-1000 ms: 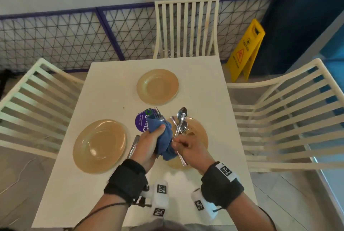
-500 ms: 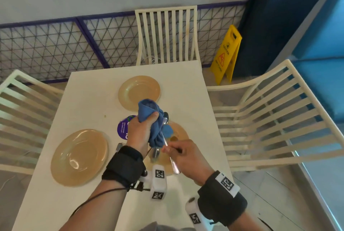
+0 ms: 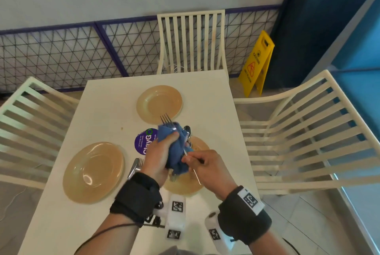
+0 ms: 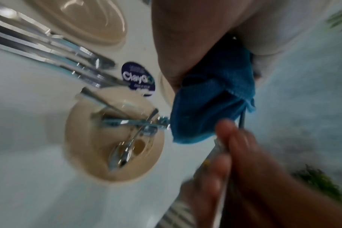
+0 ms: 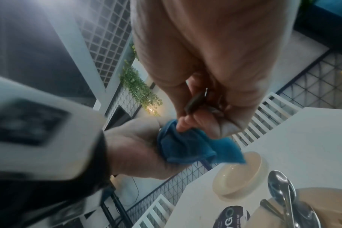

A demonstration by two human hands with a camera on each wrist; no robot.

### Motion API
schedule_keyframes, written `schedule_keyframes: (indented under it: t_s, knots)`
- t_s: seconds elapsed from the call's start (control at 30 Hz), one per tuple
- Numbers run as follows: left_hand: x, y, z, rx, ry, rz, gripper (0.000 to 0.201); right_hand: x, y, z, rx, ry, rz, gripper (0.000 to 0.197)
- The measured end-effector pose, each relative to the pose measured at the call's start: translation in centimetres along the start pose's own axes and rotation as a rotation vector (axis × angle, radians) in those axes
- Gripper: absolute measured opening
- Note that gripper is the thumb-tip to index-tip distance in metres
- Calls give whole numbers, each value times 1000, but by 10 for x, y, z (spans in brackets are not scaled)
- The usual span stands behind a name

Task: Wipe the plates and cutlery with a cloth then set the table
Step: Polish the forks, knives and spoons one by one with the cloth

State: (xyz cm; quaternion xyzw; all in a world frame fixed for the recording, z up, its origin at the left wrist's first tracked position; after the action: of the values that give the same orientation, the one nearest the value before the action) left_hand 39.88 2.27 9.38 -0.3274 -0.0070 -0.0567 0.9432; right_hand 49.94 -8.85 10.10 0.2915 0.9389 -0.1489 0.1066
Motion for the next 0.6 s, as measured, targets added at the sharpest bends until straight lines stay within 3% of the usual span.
schedule_keyframes:
  t_s: [0.07,0.17,0.3,0.37,0.47,0.53,0.6]
  knots:
    - [0,-8,-11,-2,59,-18,22,5,10,3,-7,-100,-17,26]
    - [-7,-10,-11,63,145,-16,25,-4,17,5,37,-208,-125,24]
    - [-15,-16,-2,224,380,-85,14,-28,32,-6,43,-42,76,12]
    - [-13,-20,-2,279,503,-154,15,-15,42,-13,-1,19,91,15]
    - [-16,-22,-5,270,597,-248,17,0,58,-17,-61,27,181,13]
    - [-24,-26,-5,283,639,-307,15,-10,73,-13,-12,118,332,14]
    - [-35,-28,-2,316,666,-337,12,-12,79,-7,25,175,392,14]
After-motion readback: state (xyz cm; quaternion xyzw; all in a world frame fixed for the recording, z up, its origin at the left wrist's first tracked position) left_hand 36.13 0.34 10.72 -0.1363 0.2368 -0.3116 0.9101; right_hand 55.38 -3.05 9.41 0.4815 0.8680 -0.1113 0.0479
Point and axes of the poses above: each hand's wrist, its own y-axis towards the middle knuckle, its own x-axis out of the palm, z = x × y, the point moved 3 cm from there along y, towards the middle knuckle, and after that the axes turned 12 degrees about z, right-handed, at the moved point
